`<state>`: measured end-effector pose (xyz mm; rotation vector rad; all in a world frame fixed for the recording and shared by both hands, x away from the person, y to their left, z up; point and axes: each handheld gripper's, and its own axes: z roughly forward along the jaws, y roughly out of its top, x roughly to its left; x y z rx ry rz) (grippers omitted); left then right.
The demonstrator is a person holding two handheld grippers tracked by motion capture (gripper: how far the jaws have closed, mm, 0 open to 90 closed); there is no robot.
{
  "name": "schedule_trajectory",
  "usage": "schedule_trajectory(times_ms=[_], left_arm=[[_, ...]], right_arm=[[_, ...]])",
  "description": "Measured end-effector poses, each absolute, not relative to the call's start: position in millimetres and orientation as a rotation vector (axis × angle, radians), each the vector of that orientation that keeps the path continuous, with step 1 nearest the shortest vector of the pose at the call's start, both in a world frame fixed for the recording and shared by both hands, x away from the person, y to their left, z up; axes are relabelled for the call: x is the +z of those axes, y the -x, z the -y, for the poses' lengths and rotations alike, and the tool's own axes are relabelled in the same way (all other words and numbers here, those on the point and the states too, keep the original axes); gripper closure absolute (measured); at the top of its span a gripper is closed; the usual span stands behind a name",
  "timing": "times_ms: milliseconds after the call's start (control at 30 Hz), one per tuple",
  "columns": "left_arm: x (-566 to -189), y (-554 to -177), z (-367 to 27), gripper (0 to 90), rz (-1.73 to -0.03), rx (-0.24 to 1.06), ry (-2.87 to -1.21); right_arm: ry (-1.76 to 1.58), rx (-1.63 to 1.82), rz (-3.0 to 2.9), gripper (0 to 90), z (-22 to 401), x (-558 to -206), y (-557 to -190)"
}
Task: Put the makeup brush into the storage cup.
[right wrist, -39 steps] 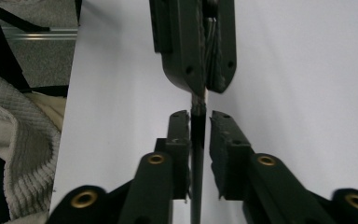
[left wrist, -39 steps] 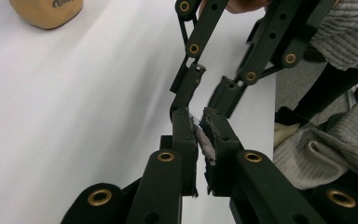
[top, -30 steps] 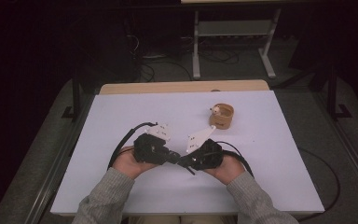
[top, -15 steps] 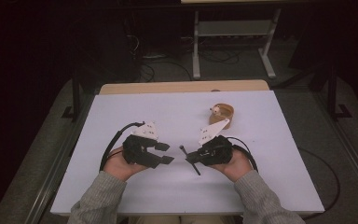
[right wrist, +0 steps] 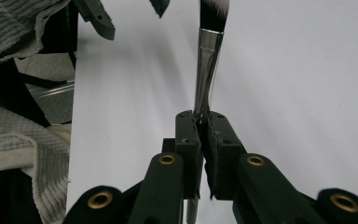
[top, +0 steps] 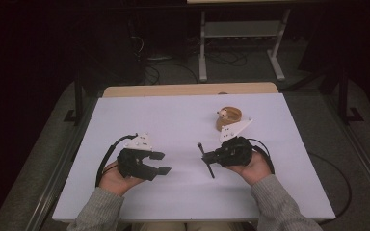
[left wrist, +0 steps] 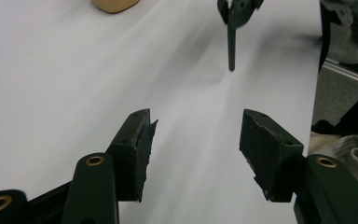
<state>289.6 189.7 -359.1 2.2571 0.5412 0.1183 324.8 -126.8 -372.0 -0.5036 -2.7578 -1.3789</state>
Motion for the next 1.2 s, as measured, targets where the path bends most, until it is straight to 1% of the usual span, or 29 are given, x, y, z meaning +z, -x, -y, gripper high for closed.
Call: schedule_trajectory(times_ms=[67,400,867,1200], left_arm=[[-364,-288,-193,39.6,-0.544,0.112,-2.252],[-388,-284,-208,35.5,-0.612,0.108,-2.224],[-398,-279,-220,30.9,-0.655,0.145,-2.190],[-403,-278,-226,27.3,-0.676,0.125,-2.166]], right_arm=[[0.516,-1.387,2.750,83.3,130,-372,-326],[0.584,-1.371,2.732,83.4,143,-372,-331],[0.618,-1.384,2.719,83.4,155,-368,-337],[0.647,-1.390,2.704,83.3,162,-366,-341]])
